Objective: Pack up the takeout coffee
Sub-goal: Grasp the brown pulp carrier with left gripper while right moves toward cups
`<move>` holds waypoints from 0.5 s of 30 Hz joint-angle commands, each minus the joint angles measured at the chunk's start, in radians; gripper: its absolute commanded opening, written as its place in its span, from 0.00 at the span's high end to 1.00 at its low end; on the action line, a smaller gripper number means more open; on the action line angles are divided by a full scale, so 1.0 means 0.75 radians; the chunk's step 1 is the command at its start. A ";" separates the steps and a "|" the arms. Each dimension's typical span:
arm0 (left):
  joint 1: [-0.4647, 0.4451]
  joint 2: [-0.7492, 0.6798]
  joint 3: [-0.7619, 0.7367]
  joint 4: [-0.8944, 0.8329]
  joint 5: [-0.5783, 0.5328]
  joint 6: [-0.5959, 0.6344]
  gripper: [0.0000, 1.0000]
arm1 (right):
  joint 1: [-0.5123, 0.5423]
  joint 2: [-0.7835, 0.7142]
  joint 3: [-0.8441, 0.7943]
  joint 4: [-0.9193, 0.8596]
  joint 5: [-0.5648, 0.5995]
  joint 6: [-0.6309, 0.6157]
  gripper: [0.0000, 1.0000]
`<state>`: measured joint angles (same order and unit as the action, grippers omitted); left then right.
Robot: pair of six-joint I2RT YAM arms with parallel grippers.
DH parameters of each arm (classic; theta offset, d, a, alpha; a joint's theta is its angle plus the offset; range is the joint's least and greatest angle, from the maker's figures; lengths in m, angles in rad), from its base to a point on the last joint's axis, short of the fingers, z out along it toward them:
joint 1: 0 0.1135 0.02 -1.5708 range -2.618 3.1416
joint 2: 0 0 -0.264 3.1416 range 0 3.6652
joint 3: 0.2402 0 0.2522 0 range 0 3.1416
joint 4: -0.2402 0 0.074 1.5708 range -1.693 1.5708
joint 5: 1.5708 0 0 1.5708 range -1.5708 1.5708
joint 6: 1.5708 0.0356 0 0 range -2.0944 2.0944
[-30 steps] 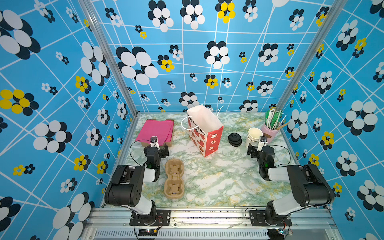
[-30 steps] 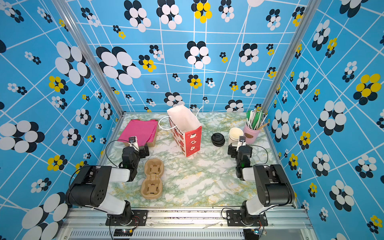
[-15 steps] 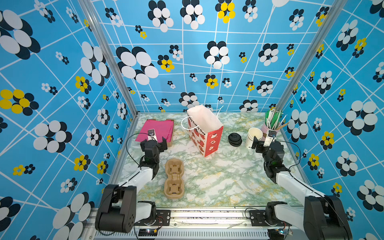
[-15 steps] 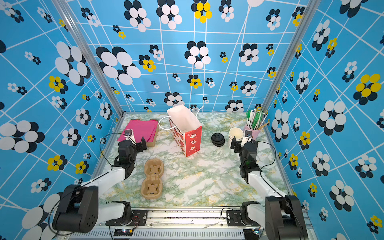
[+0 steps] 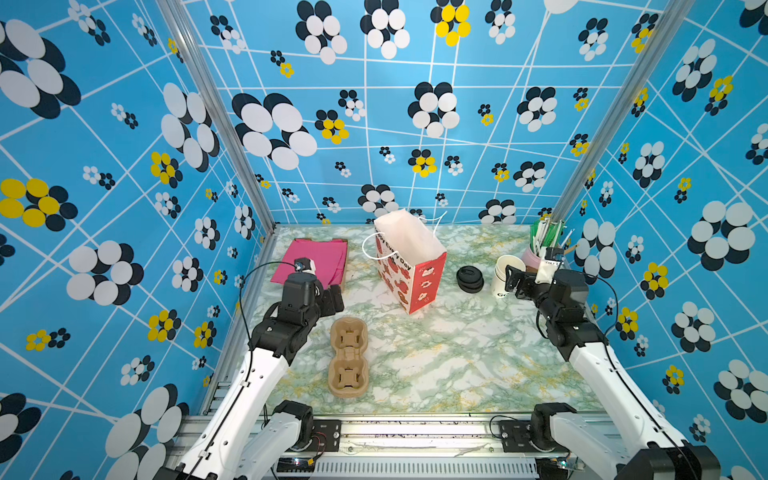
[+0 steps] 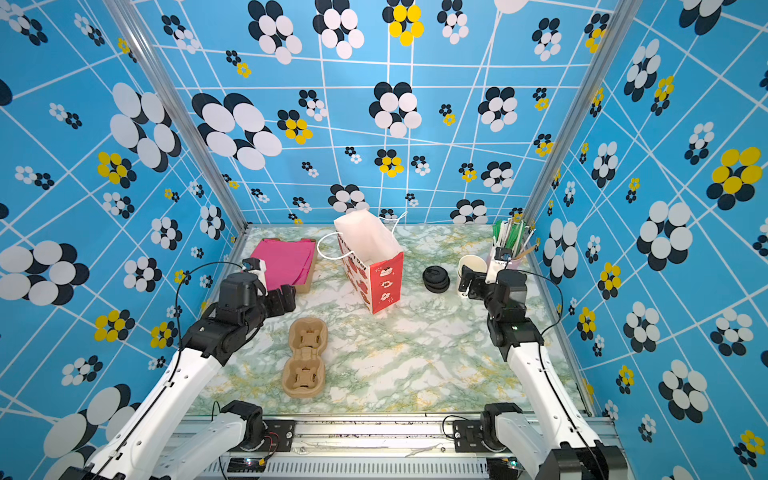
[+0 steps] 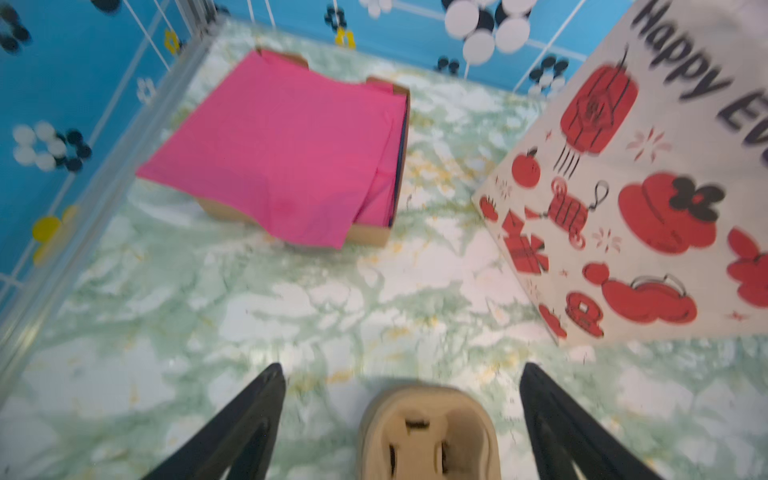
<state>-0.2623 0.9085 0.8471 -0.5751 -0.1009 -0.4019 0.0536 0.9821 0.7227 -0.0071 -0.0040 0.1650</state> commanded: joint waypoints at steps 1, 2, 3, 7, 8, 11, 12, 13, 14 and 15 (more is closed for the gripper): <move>-0.076 -0.027 -0.059 -0.331 0.032 -0.162 0.12 | 0.009 0.012 0.108 -0.247 -0.149 -0.032 0.02; -0.092 -0.037 -0.083 -0.348 0.021 -0.179 0.12 | 0.013 0.013 0.129 -0.285 -0.170 -0.042 0.01; -0.098 -0.043 -0.108 -0.360 0.016 -0.195 0.13 | 0.016 0.012 0.145 -0.314 -0.191 -0.048 0.01; -0.133 -0.044 -0.152 -0.372 0.017 -0.237 0.17 | 0.032 0.007 0.159 -0.347 -0.271 -0.057 0.01; -0.143 -0.035 -0.158 -0.370 0.009 -0.246 0.18 | 0.038 0.011 0.160 -0.350 -0.282 -0.058 0.01; -0.147 0.009 -0.160 -0.369 0.002 -0.262 0.20 | 0.068 0.038 0.176 -0.348 -0.293 -0.062 0.01; -0.149 0.024 -0.167 -0.360 -0.002 -0.271 0.20 | 0.072 0.053 0.189 -0.356 -0.298 -0.063 0.01; -0.151 0.037 -0.178 -0.346 -0.001 -0.273 0.21 | 0.072 0.065 0.202 -0.367 -0.305 -0.066 0.01; -0.152 0.049 -0.192 -0.321 0.002 -0.274 0.23 | 0.124 0.076 0.215 -0.380 -0.315 -0.073 0.01; -0.152 0.059 -0.205 -0.289 0.008 -0.277 0.25 | 0.137 0.081 0.226 -0.392 -0.324 -0.079 0.01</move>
<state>-0.3683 0.9325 0.7227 -0.8135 -0.0902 -0.5835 0.1207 1.0306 0.8440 -0.2588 -0.1982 0.1314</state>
